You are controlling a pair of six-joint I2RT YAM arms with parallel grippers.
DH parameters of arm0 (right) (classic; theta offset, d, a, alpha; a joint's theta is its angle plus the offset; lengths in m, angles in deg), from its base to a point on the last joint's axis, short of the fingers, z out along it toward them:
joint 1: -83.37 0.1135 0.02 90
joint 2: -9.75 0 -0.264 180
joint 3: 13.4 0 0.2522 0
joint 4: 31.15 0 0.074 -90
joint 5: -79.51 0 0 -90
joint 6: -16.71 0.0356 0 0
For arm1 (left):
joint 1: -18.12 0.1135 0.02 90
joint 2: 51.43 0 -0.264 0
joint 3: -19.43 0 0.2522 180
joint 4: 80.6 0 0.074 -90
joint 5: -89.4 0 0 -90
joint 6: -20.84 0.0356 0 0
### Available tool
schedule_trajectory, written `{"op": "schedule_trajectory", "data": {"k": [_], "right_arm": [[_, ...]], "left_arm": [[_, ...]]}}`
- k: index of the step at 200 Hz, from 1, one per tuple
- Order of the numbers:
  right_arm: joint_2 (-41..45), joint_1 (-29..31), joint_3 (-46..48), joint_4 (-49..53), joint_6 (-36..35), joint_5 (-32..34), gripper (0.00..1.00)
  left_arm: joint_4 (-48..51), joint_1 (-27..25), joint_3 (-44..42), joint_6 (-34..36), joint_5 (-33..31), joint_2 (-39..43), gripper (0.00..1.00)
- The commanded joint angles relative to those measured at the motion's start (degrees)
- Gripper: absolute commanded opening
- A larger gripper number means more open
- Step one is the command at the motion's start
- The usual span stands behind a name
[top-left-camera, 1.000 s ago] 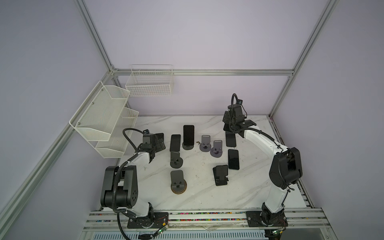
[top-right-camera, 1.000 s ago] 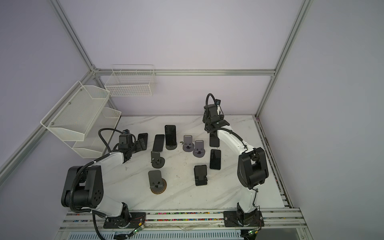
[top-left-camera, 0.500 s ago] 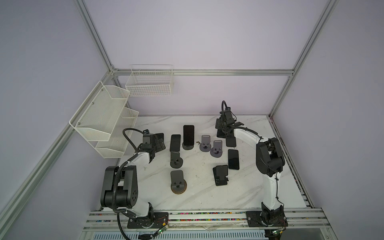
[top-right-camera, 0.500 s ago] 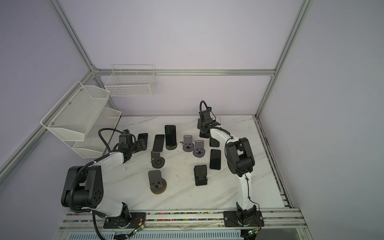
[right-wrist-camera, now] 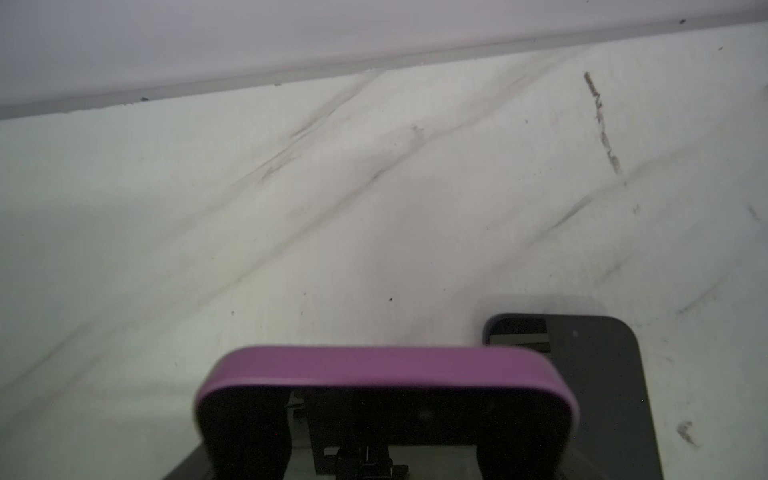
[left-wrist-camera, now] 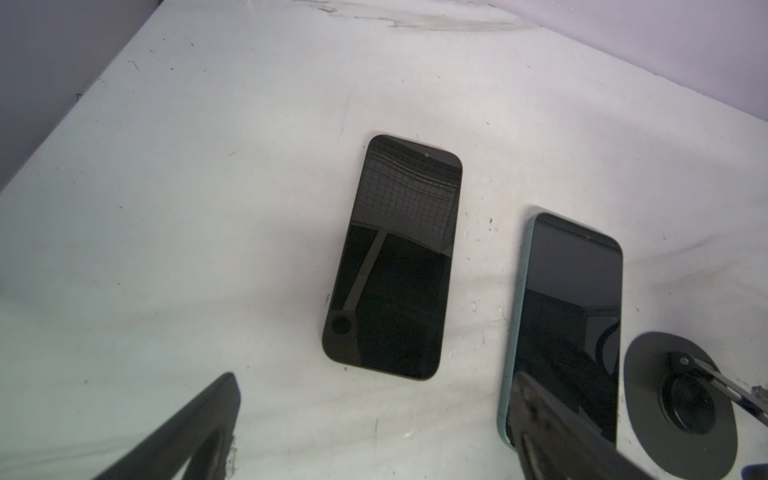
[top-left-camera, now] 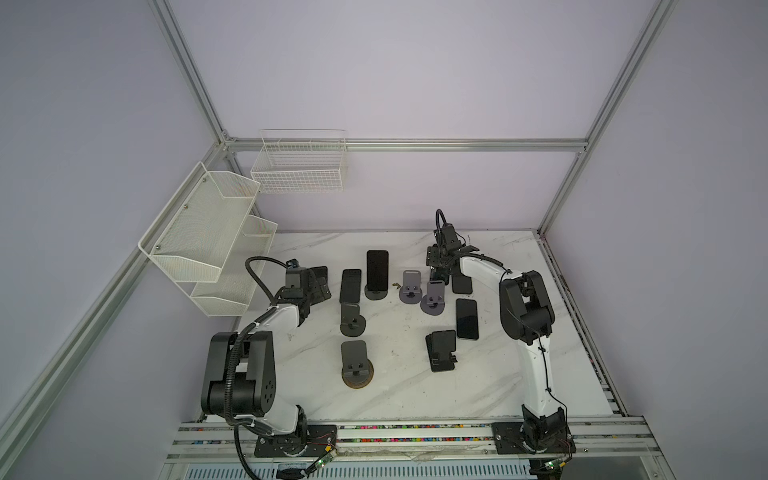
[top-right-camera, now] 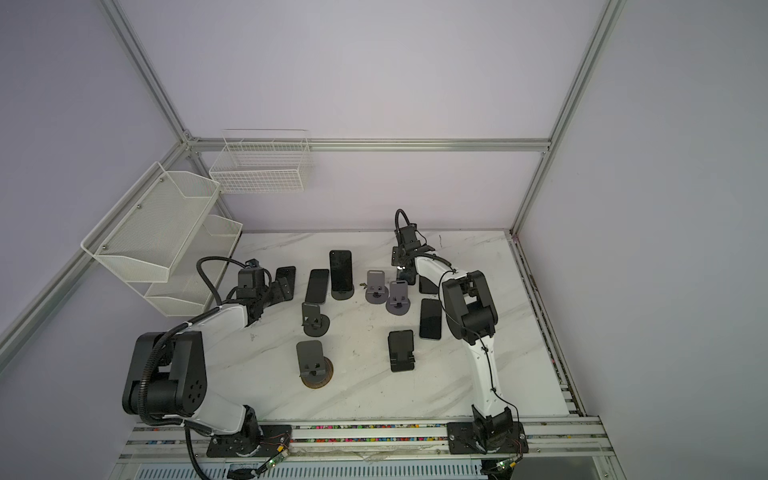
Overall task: Remove the phone from the phone stand
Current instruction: 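Carry the pink-edged phone farther from the robot toward the back edge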
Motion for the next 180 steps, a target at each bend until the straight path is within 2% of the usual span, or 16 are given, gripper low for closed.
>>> {"op": "schedule_trajectory", "data": {"k": [1, 30, 180], "right_arm": [[0.5, 0.2, -0.5, 1.5, 0.4, -0.7, 0.65], [-0.9, 0.2, -1.3, 3.1, 0.5, -0.5, 0.65], [-11.5, 0.3, -8.9, 5.4, 0.4, -0.3, 0.66]], "left_arm": [[-1.6, 0.5, 1.2, 0.4, -0.4, 0.8, 1.0], [-4.3, 0.5, 0.1, 0.1, 3.5, 0.4, 1.0], [-4.3, 0.6, -0.4, -0.6, 3.0, 1.0, 1.0]]}}
